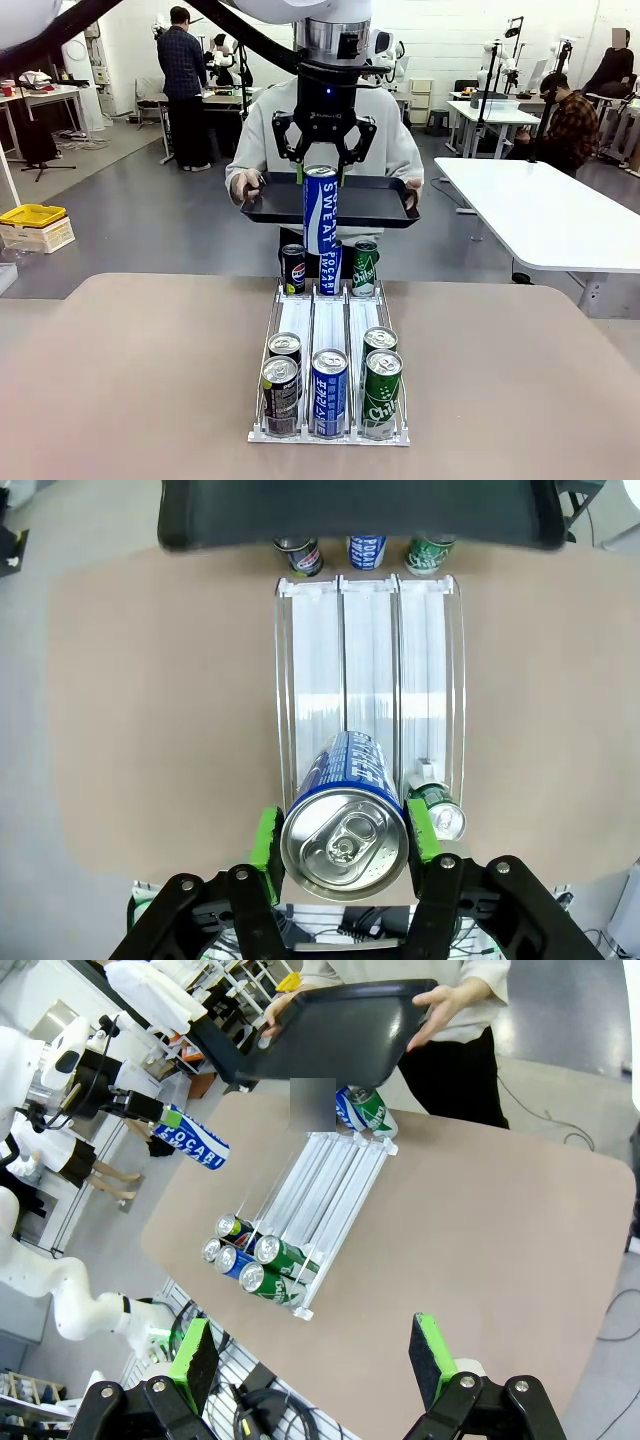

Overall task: Retrieve and hand over the desired beverage to the person.
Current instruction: Pick up a can of the same type that the person held from the Automatic Can Dispenser, then place the picked can on the Handle tray extended by the person.

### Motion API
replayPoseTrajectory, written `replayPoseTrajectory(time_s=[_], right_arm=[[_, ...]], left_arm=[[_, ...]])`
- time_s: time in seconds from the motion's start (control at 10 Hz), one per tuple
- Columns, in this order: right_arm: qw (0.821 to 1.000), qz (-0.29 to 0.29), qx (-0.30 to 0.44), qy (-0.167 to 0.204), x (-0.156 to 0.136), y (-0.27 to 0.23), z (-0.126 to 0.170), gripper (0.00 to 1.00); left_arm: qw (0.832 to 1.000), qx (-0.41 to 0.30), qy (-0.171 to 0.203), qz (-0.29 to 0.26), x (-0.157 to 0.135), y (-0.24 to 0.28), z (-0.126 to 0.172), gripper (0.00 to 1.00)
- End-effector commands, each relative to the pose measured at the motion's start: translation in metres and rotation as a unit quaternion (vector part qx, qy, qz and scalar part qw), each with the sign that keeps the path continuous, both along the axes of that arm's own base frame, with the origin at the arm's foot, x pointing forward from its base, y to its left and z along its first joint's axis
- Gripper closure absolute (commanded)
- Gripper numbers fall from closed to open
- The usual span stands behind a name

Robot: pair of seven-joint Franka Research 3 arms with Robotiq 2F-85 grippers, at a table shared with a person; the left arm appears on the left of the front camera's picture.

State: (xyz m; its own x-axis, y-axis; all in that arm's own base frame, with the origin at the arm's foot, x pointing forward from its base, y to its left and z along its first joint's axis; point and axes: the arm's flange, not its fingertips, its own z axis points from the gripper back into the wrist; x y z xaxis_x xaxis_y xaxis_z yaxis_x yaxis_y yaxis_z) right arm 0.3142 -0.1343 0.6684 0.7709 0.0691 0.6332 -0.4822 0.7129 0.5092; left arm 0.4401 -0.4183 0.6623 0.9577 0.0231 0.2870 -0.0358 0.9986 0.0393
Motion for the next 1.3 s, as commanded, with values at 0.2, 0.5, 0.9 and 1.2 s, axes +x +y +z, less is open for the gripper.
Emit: replayPoseTrajectory(time_s=[0.2, 0.5, 0.9, 1.2], right_arm=[[1.000, 0.011, 0.014, -0.010, 0.0022, 0.0004, -0.0003, 0.00], [1.000, 0.011, 0.014, -0.010, 0.0022, 0.0004, -0.0003, 0.00], [1.000, 0.011, 0.014, -0.010, 0.0022, 0.0004, -0.0003, 0.00], [1.000, 0.011, 0.014, -0.010, 0.0022, 0.0004, -0.0003, 0.00]], left_arm=[[1.000, -0.001, -0.003, 0.001, -0.0070, 0.0049, 0.0042, 0.98], [1.000, -0.001, -0.003, 0.001, -0.0070, 0.0049, 0.0042, 0.98], [1.000, -0.001, -0.003, 0.001, -0.0070, 0.0049, 0.0042, 0.98], [1.000, -0.001, -0.003, 0.001, -0.0070, 0.0049, 0.0042, 0.98]])
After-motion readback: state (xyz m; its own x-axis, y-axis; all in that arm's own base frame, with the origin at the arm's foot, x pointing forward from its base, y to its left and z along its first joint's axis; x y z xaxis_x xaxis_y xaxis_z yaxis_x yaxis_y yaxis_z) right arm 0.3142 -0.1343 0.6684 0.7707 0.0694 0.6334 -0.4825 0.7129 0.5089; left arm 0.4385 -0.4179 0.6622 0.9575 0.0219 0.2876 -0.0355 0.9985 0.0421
